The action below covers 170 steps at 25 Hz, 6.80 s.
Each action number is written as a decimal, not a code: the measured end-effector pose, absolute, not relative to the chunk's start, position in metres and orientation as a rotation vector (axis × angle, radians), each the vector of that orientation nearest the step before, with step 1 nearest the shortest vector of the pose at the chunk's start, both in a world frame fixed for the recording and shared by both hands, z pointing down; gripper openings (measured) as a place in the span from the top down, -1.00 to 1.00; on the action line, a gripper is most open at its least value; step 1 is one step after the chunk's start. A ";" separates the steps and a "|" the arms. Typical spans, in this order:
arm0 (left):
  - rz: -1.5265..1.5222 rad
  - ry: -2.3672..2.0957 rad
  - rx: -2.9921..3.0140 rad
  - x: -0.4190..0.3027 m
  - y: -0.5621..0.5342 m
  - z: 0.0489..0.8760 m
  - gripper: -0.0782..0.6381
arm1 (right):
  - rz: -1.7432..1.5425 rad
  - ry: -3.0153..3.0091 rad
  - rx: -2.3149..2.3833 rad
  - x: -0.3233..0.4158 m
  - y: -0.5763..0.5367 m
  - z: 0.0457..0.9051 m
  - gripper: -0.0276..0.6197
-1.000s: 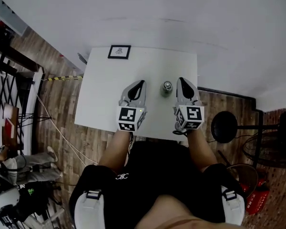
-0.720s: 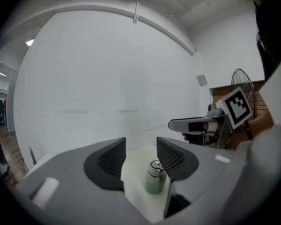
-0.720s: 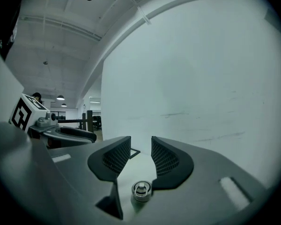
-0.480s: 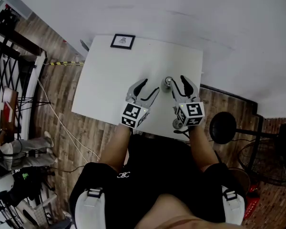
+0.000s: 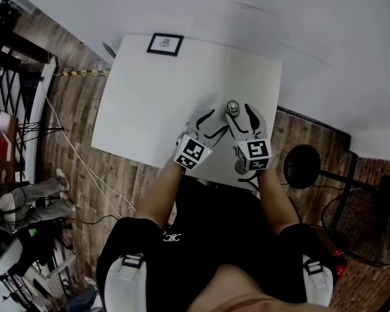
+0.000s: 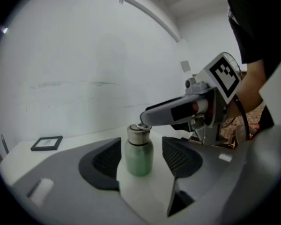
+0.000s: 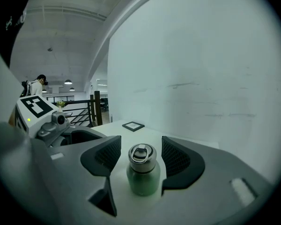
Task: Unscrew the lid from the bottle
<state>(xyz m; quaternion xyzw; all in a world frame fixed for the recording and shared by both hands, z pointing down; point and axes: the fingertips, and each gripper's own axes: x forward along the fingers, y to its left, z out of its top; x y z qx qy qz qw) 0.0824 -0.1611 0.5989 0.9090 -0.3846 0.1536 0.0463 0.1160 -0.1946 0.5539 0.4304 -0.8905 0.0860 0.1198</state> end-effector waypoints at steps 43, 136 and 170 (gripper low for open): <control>0.407 -0.802 2.830 0.107 -0.201 0.658 -0.18 | 0.076 -2.592 0.118 0.105 -0.202 0.574 0.19; 0.438 -0.687 2.851 0.110 -0.198 0.656 -0.18 | 0.210 -2.647 0.724 0.111 -0.203 0.593 0.19; 0.452 -0.670 2.828 0.074 -0.217 0.655 -0.18 | 0.351 -2.488 1.602 0.075 -0.232 0.582 0.13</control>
